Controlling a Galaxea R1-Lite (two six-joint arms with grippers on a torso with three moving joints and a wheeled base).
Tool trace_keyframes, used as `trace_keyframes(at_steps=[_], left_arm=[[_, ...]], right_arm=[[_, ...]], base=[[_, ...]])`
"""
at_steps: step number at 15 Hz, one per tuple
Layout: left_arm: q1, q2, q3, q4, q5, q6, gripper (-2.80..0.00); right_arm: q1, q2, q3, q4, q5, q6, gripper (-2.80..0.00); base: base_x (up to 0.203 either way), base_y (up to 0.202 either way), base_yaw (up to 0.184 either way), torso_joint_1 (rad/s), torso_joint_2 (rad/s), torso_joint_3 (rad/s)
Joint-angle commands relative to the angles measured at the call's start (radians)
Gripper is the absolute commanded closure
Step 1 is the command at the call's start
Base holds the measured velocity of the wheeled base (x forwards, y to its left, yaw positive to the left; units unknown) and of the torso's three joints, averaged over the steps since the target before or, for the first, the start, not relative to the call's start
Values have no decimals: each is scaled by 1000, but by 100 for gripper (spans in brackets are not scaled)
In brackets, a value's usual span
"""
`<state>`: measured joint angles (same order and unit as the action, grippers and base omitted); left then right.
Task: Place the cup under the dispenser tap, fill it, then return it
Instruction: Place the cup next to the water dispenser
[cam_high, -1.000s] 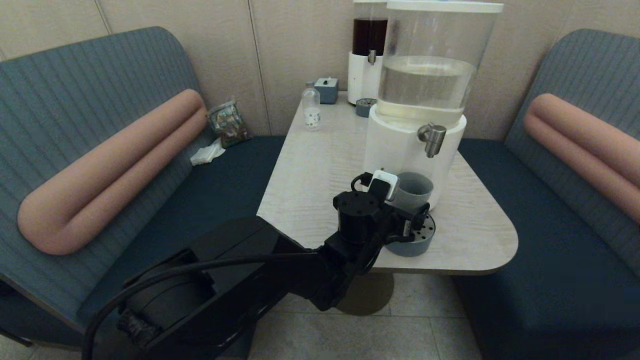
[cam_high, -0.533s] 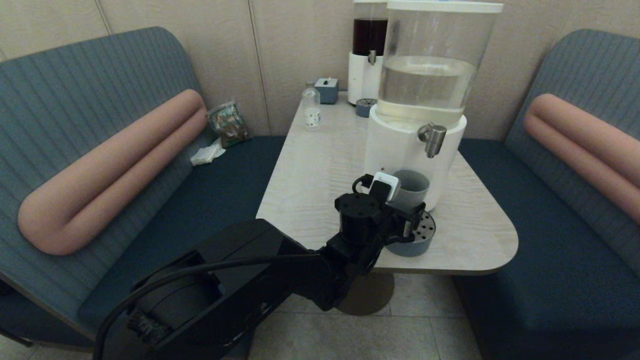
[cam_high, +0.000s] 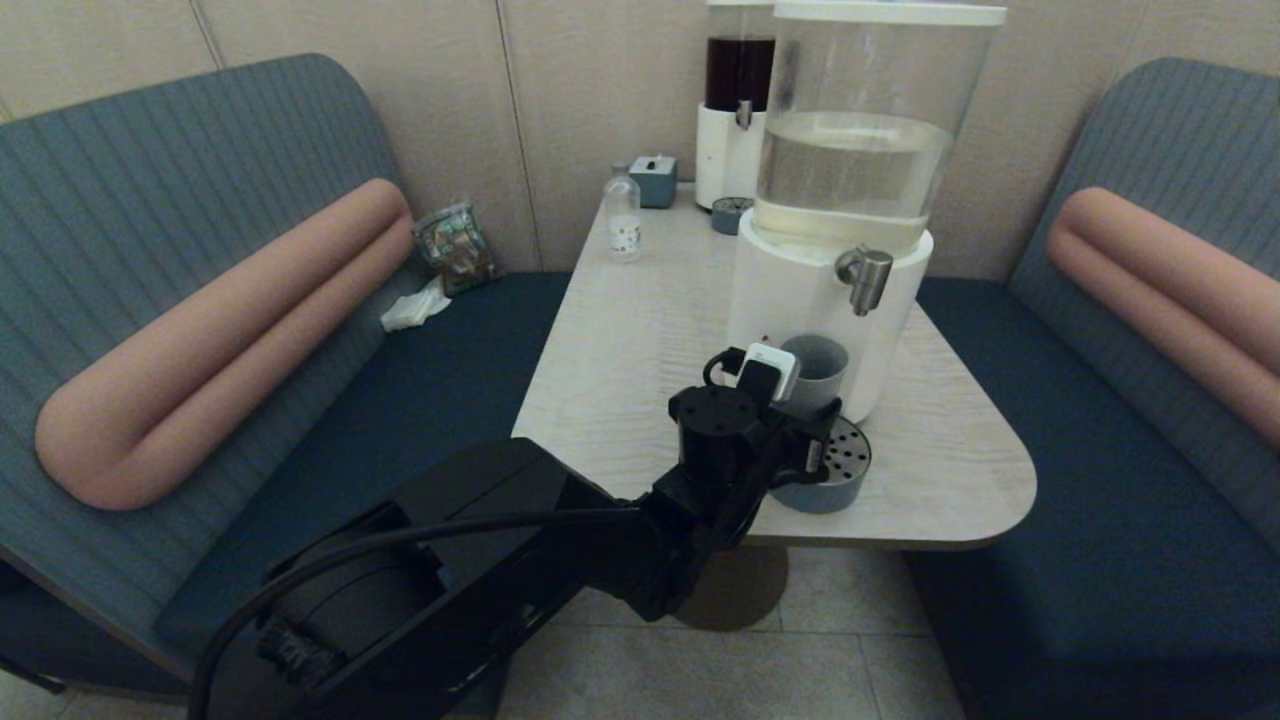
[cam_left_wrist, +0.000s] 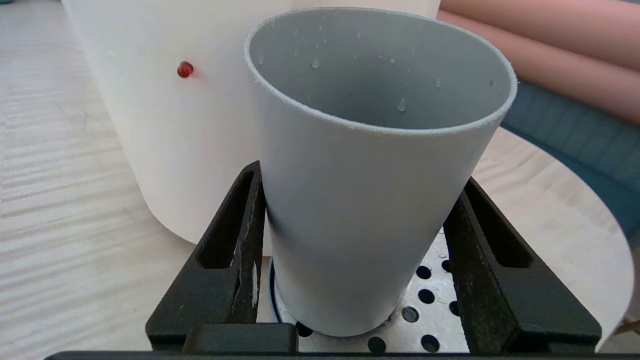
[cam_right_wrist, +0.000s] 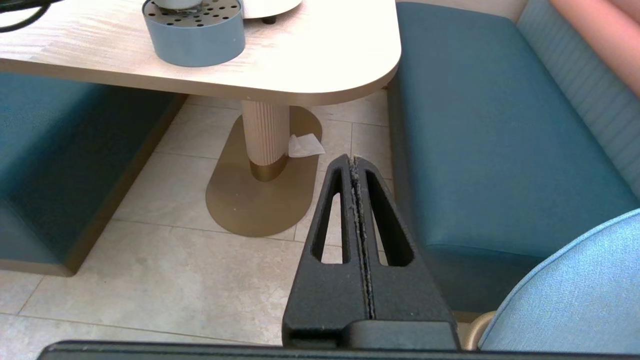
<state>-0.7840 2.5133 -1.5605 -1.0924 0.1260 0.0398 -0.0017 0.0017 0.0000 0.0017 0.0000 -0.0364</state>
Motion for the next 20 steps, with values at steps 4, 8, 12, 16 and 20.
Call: trace_keyframes(at_steps=[4, 8, 12, 16, 20], left_arm=[[-1, -101, 105, -22, 24, 1, 0], [-1, -229, 272, -29, 57, 12, 0], [23, -328, 418, -85, 90, 35, 0], [111, -372, 503, -141, 93, 44, 0], [217, -347, 518, -200, 91, 46, 0]], right_arm=[[0, 1, 0, 0, 0, 0, 0], [0, 1, 0, 0, 0, 0, 0], [0, 1, 0, 0, 0, 0, 0], [0, 1, 0, 0, 0, 0, 0], [0, 1, 0, 0, 0, 0, 0]], base=[[0, 0, 0, 0, 0, 0], [0, 0, 0, 0, 0, 0], [0, 0, 0, 0, 0, 0], [0, 0, 0, 0, 0, 0], [0, 0, 0, 0, 0, 0]])
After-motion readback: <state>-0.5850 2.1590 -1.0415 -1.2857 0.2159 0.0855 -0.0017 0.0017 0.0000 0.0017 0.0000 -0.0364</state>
